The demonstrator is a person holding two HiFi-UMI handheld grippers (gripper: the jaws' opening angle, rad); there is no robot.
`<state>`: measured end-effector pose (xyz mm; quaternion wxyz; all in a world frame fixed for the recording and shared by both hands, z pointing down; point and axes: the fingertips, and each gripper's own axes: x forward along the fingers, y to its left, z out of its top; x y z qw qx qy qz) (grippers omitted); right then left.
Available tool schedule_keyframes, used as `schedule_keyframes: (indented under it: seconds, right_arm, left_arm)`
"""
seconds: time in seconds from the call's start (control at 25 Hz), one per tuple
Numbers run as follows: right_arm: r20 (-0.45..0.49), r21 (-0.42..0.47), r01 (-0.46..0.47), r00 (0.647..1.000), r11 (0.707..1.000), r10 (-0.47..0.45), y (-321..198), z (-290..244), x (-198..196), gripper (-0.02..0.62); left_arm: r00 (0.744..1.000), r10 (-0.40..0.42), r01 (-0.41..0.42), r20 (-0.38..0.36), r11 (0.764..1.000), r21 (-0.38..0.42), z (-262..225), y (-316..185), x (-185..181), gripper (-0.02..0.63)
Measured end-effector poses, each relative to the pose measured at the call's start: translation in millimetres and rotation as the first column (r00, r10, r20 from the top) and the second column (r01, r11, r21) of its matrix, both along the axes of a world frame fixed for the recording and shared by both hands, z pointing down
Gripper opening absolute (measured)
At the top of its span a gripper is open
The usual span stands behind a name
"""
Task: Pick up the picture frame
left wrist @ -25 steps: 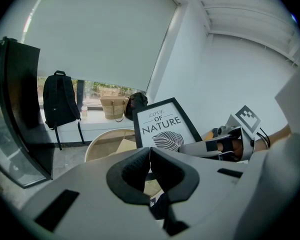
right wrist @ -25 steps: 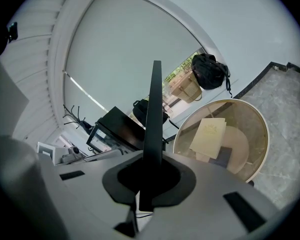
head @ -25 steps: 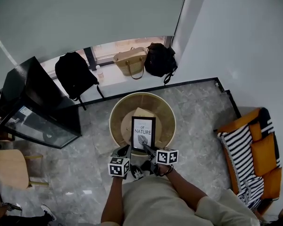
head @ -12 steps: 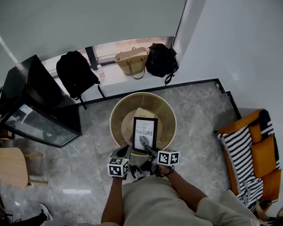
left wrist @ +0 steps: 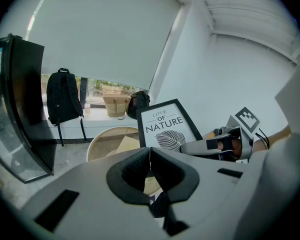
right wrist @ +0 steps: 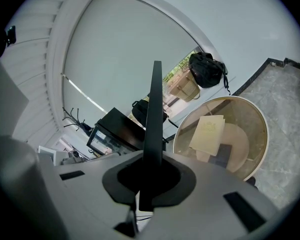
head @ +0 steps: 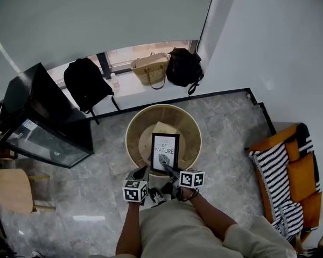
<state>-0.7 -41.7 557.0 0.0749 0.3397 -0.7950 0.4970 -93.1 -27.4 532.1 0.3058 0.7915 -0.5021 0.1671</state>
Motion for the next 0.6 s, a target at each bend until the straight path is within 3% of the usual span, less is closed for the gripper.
schedule_keyframes:
  seconds: [0.6]
  right_arm:
    - [-0.012, -0.008, 0.025, 1.0, 1.0, -0.025, 3.8, 4.3, -2.7, 0.041]
  left_arm:
    - [1.0, -0.006, 0.006, -0.007, 1.0, -0.005, 1.7, 2.3, -0.4, 0.02]
